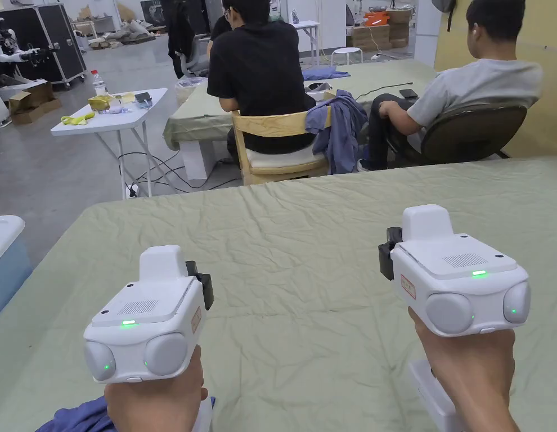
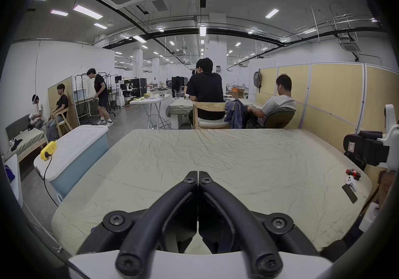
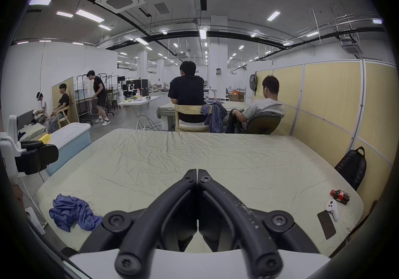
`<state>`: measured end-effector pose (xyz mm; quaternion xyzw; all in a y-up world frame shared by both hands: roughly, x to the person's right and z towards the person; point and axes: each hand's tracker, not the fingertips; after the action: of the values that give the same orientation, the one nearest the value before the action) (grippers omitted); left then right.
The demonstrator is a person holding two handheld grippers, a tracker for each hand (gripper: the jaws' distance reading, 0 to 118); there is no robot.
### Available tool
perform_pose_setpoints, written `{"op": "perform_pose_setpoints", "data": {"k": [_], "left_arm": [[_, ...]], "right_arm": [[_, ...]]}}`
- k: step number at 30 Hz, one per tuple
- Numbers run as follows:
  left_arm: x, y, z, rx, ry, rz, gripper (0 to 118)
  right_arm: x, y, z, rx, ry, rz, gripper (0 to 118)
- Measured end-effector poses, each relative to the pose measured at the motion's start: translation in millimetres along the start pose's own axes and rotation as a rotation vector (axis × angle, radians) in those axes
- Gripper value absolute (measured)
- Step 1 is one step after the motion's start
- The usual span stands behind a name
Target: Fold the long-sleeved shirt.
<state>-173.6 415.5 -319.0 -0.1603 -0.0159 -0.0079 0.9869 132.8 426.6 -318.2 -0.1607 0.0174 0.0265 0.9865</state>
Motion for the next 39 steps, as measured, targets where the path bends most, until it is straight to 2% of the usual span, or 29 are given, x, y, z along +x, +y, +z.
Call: {"op": "perform_pose_setpoints", "data": {"k": [39], "left_arm": [[-1.5, -3.4, -1.3, -0.005, -0.007, -0.011, 0]], "right_arm": [[-1.1, -4.3, -2.0, -0.009, -0.006, -0.005, 2]]}}
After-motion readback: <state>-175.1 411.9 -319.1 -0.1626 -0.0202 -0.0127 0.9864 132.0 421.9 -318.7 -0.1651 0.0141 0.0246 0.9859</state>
